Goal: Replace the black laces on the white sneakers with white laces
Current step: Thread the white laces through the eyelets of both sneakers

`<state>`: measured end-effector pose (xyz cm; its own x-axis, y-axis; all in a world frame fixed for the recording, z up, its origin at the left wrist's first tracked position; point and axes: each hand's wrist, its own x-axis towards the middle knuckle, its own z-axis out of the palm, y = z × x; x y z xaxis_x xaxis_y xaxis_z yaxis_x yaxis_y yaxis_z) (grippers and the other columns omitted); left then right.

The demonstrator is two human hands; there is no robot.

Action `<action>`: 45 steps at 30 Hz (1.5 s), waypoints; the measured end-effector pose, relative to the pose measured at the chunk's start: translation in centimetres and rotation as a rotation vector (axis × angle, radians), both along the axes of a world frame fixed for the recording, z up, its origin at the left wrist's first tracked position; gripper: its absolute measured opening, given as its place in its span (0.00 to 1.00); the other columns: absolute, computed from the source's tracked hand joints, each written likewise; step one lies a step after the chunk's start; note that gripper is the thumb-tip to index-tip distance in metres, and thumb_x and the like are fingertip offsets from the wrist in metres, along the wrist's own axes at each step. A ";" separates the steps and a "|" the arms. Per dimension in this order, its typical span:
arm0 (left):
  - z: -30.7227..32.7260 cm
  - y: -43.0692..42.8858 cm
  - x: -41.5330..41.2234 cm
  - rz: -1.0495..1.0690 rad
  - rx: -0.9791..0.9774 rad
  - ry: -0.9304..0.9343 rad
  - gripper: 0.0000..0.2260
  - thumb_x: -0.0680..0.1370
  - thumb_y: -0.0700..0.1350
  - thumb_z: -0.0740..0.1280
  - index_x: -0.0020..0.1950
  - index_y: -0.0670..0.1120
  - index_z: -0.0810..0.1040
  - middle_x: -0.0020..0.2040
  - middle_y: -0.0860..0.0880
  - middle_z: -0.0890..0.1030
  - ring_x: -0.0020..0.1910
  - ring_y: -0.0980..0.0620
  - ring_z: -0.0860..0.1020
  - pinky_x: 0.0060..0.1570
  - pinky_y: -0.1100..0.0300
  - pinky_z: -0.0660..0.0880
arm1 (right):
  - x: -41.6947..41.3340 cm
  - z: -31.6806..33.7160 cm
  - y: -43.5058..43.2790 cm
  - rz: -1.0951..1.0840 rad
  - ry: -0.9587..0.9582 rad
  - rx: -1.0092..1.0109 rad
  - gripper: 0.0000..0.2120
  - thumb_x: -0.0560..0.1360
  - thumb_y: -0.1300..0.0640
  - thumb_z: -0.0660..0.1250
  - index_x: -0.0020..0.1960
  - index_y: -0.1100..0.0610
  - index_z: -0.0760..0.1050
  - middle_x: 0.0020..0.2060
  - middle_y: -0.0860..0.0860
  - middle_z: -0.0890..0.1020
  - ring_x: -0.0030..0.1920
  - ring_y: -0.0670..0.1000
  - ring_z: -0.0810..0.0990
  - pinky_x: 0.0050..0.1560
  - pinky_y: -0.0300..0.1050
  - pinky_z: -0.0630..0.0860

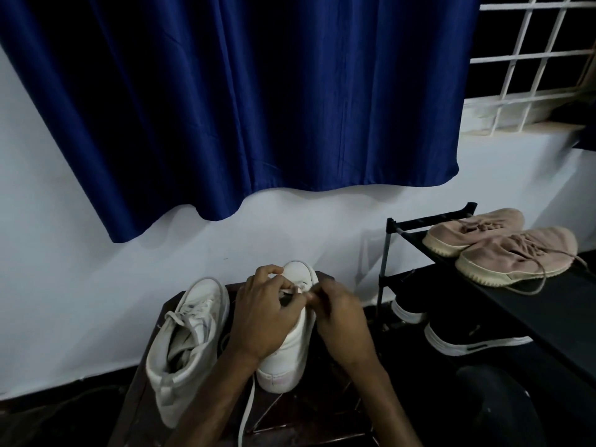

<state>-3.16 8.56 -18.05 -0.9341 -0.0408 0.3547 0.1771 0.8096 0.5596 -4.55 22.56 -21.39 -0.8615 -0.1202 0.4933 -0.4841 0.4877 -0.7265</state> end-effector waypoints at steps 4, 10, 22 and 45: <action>0.0 -0.3 -0.4 0.026 0.012 -0.016 0.26 0.64 0.65 0.54 0.45 0.48 0.80 0.61 0.55 0.74 0.57 0.51 0.75 0.62 0.52 0.69 | 0.7 -0.6 4.4 0.077 -0.278 0.254 0.05 0.72 0.48 0.69 0.38 0.46 0.78 0.35 0.42 0.81 0.37 0.40 0.79 0.44 0.48 0.78; -0.4 -0.2 -0.5 -0.004 0.034 -0.026 0.26 0.64 0.64 0.55 0.45 0.47 0.80 0.62 0.55 0.74 0.59 0.52 0.73 0.63 0.52 0.69 | 1.2 2.4 8.1 0.078 -0.366 0.561 0.06 0.75 0.45 0.68 0.43 0.43 0.83 0.41 0.42 0.83 0.41 0.39 0.79 0.47 0.44 0.78; -0.5 -0.3 -0.7 -0.001 0.015 -0.018 0.25 0.65 0.65 0.54 0.45 0.49 0.79 0.63 0.56 0.74 0.59 0.53 0.74 0.64 0.50 0.68 | 0.2 0.4 4.8 -0.015 -0.358 0.366 0.08 0.69 0.55 0.71 0.34 0.44 0.76 0.38 0.42 0.82 0.40 0.43 0.80 0.45 0.45 0.78; -0.4 -0.3 -0.3 -0.021 0.205 -0.121 0.17 0.64 0.62 0.59 0.44 0.53 0.73 0.49 0.57 0.75 0.53 0.56 0.75 0.57 0.54 0.72 | 0.4 2.5 3.1 -0.036 -0.320 0.358 0.04 0.73 0.47 0.70 0.46 0.47 0.81 0.41 0.43 0.83 0.44 0.45 0.81 0.47 0.44 0.78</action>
